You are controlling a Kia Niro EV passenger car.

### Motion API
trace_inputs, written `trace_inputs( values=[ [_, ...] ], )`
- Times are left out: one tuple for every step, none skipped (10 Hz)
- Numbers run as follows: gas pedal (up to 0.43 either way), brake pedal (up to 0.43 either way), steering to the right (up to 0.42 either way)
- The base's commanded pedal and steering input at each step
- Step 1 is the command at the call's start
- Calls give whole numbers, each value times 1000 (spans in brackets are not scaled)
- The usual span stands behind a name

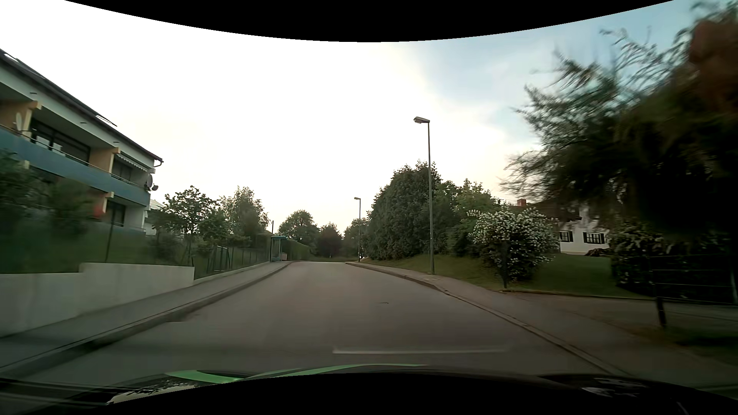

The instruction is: Follow the waypoints while adhering to traffic rules and regulations

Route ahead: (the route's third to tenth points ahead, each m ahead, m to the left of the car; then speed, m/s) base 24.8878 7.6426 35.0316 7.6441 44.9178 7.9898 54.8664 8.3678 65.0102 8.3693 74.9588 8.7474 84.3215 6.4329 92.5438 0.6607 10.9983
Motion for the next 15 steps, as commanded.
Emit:
trace_inputs(
  values=[
    [299,0,-51],
    [299,0,-51],
    [299,0,-51],
    [299,0,-50],
    [299,0,-50],
    [299,0,-50],
    [299,0,-49],
    [299,0,-49],
    [299,0,-47],
    [299,0,-46],
    [299,0,-44],
    [299,0,-43],
    [299,0,-40],
    [287,0,-37],
    [287,0,-33]
  ],
)
